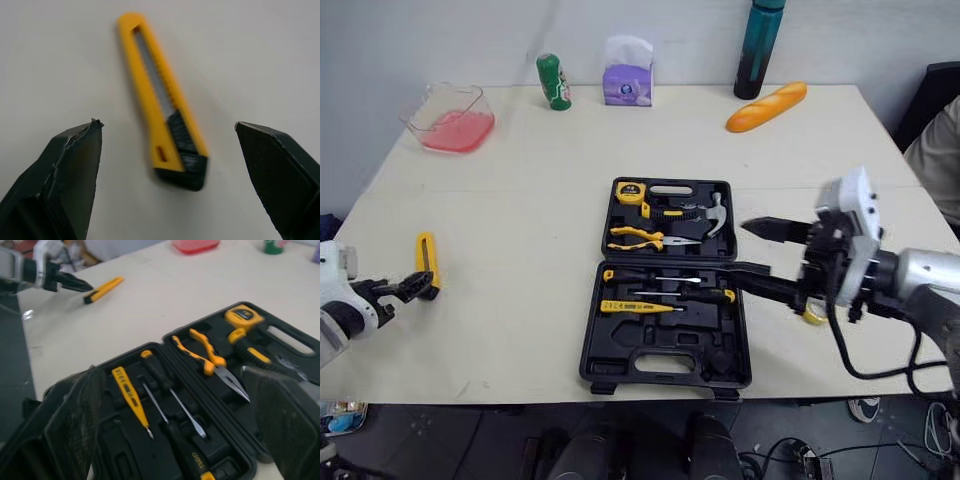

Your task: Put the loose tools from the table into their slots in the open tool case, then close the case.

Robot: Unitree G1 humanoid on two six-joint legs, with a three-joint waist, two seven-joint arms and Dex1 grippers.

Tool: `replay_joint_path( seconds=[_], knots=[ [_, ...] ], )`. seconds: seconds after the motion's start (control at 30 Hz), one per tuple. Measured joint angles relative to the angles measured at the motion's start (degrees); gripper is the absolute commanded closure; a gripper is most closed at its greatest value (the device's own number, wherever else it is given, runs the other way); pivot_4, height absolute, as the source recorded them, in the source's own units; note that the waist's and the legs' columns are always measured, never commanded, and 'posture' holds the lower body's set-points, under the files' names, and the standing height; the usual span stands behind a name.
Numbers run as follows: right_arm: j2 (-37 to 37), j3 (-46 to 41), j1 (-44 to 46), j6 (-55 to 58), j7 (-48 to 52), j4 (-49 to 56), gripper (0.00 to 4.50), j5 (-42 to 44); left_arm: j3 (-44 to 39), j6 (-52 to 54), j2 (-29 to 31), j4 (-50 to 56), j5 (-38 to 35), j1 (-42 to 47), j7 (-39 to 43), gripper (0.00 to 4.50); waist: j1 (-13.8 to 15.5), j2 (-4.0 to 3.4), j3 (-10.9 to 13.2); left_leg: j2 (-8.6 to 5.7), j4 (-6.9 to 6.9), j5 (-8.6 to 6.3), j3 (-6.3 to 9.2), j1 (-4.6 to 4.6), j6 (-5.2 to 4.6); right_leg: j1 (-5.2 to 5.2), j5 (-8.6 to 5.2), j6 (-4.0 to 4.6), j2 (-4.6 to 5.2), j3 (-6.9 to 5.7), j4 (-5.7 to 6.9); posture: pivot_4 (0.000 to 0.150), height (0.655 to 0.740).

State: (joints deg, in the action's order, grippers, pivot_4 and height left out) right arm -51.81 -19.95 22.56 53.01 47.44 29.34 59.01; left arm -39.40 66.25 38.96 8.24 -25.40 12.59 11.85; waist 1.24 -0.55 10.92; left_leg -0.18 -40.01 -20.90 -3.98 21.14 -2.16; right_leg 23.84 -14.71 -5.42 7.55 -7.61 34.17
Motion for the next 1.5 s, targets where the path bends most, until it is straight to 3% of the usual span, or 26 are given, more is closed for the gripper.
replay_joint_path(
  seconds=[0.13,0.4,0.8,1.03,1.27,1.5],
  knots=[
    [2.9,8.8,9.8,0.4,-0.4,0.2,0.00,0.8,2.2,5.8,-1.4,0.0,1.6,7.4,-6.1,0.03,0.3,0.32,-0.1,-0.07,-0.04,0.05,0.04,0.05,-0.09,-0.06,0.02,-0.04,-0.09,-0.06,-0.06,0.150,0.7348],
    [8.2,22.6,15.4,-6.5,3.2,-4.2,0.00,-11.0,6.1,8.6,-6.3,-5.0,6.5,13.9,-12.9,0.03,0.1,0.48,-0.2,-0.11,-0.08,0.19,-0.04,-0.03,-0.10,-0.09,0.08,-0.15,-0.08,0.02,0.02,0.150,0.7348],
    [13.3,27.3,16.5,-10.4,4.2,-6.2,0.00,-18.1,6.0,3.9,-8.7,-11.1,9.8,17.7,-15.0,0.03,0.2,0.44,-0.2,-0.13,-0.07,0.34,-0.04,-0.21,0.02,-0.09,0.03,-0.06,0.00,0.05,0.34,0.150,0.7348],
    [13.3,25.6,16.4,-10.3,3.5,-6.2,0.00,-18.5,6.7,0.2,-7.6,-14.1,11.2,18.0,-14.5,3.11,0.2,0.42,-0.2,-0.12,-0.06,0.35,0.01,-0.19,0.06,-0.07,0.01,-0.01,0.06,0.04,0.39,0.150,0.7348],
    [9.7,21.7,11.9,-9.5,3.7,-5.3,0.00,-17.8,7.2,-3.1,-6.8,-15.6,10.0,17.9,-10.2,3.22,0.3,0.43,-0.2,-0.13,-0.06,0.35,0.06,-0.07,0.05,-0.03,0.01,-0.01,0.12,0.00,0.34,0.150,0.7348],
    [1.0,11.3,4.2,-4.5,4.6,-0.7,0.00,-12.3,20.7,0.2,4.9,1.5,-3.3,17.7,15.1,3.22,0.2,0.81,0.0,-0.04,0.03,0.27,0.15,0.06,0.14,-0.02,0.01,-0.01,0.21,0.01,-0.01,0.150,0.7348]
  ],
)
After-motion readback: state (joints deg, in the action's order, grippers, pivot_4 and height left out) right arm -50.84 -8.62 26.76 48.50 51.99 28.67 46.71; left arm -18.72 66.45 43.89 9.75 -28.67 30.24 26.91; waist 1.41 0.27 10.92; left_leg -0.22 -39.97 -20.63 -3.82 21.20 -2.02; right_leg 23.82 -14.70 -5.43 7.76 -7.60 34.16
